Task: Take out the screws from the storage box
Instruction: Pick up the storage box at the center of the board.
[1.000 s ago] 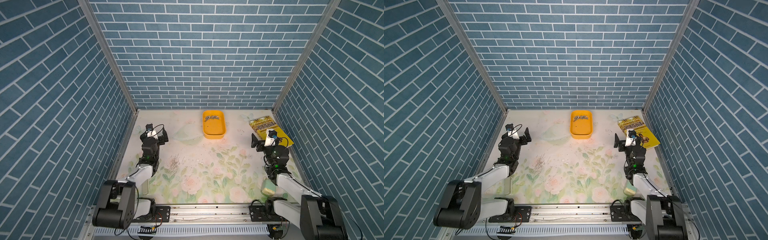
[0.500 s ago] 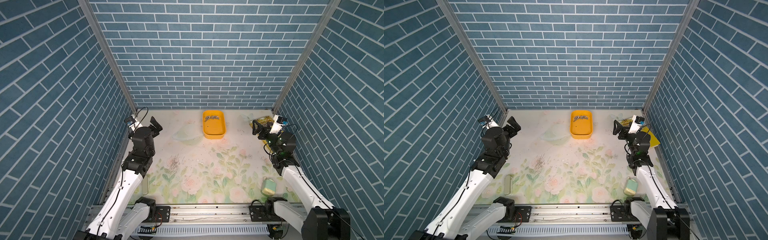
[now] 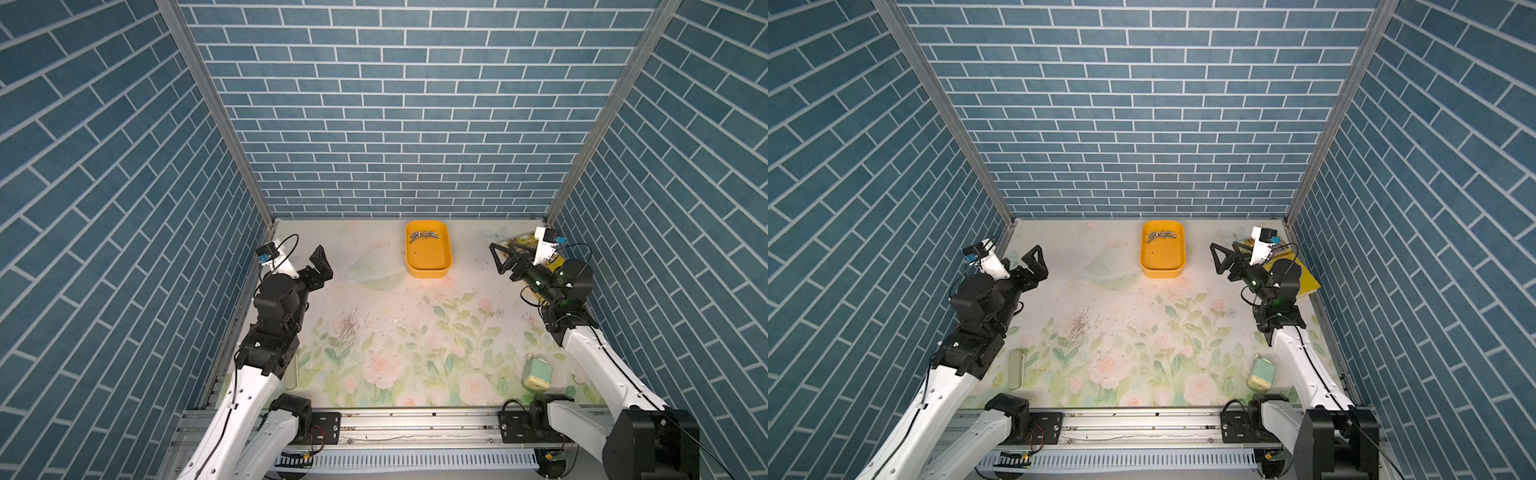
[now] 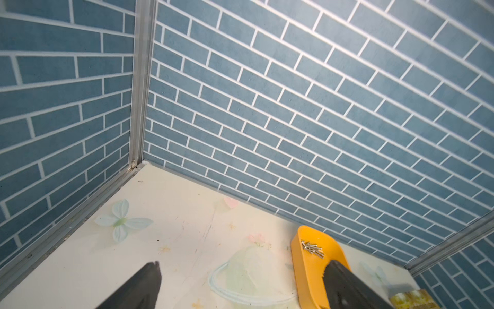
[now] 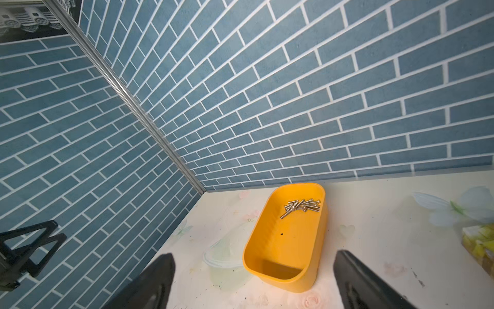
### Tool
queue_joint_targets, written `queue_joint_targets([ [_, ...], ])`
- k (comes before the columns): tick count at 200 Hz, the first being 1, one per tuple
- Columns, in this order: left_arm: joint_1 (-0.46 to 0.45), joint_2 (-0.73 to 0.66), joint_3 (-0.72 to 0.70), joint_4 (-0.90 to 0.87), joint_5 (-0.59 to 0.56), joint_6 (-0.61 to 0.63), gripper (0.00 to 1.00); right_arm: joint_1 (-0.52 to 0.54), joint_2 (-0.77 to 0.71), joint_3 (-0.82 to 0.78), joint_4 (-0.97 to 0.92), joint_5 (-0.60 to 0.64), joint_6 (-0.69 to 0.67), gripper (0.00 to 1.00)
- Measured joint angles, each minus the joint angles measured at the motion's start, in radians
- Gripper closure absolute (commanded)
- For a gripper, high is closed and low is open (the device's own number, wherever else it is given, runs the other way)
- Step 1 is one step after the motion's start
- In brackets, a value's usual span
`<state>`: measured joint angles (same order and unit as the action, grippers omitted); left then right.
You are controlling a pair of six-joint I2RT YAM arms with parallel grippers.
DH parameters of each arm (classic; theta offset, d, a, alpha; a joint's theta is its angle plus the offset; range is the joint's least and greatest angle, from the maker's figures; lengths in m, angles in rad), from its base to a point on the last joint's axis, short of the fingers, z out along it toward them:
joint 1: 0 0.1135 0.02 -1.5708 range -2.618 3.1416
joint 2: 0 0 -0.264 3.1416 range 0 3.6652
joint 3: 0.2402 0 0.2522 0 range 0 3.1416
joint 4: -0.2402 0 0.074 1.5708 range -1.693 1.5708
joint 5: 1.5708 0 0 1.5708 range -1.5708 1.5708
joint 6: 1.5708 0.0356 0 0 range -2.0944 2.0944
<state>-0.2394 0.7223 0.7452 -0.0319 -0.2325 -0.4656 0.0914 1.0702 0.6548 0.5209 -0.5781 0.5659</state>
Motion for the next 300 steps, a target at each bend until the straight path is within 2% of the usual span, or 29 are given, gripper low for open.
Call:
queue_joint_targets([
  [32, 0.0, 0.015, -0.01, 0.003, -0.006, -0.034, 0.0, 0.153, 0.043, 0.062, -0.076, 0.103, -0.115, 0.06],
  [55, 0.0, 0.076, 0.002, -0.015, -0.005, -0.041, 0.0, 0.252, 0.116, 0.179, -0.175, 0.115, -0.306, 0.14],
  [86, 0.0, 0.113, 0.003, -0.031, 0.003, -0.043, 0.0, 0.328, 0.235, 0.361, -0.344, 0.144, -0.551, 0.13],
  [106, 0.0, 0.109, 0.003, -0.034, 0.01, -0.043, 0.0, 0.362, 0.358, 0.525, -0.496, 0.208, -0.695, 0.13],
  [132, 0.0, 0.088, 0.003, -0.039, 0.012, -0.043, 0.0, 0.437, 0.567, 0.765, -0.724, 0.319, -0.878, 0.18],
  [161, 0.0, 0.063, 0.003, -0.038, 0.013, -0.044, 0.0, 0.521, 0.775, 0.935, -0.966, 0.394, -1.04, 0.23],
  [192, 0.0, 0.075, 0.003, -0.038, 0.014, -0.044, 0.0, 0.548, 0.944, 1.07, -1.162, 0.436, -1.128, 0.24],
  [218, 0.0, 0.103, 0.01, -0.041, 0.019, -0.045, 0.0, 0.541, 1.028, 1.17, -1.247, 0.465, -1.169, 0.24],
  [271, 0.0, 0.122, 0.031, -0.042, 0.036, -0.05, 0.0, 0.536, 1.106, 1.231, -1.278, 0.543, -1.216, 0.25],
  [300, 0.0, 0.122, 0.035, -0.043, 0.043, -0.054, 0.0, 0.536, 1.155, 1.231, -1.289, 0.554, -1.229, 0.3],
])
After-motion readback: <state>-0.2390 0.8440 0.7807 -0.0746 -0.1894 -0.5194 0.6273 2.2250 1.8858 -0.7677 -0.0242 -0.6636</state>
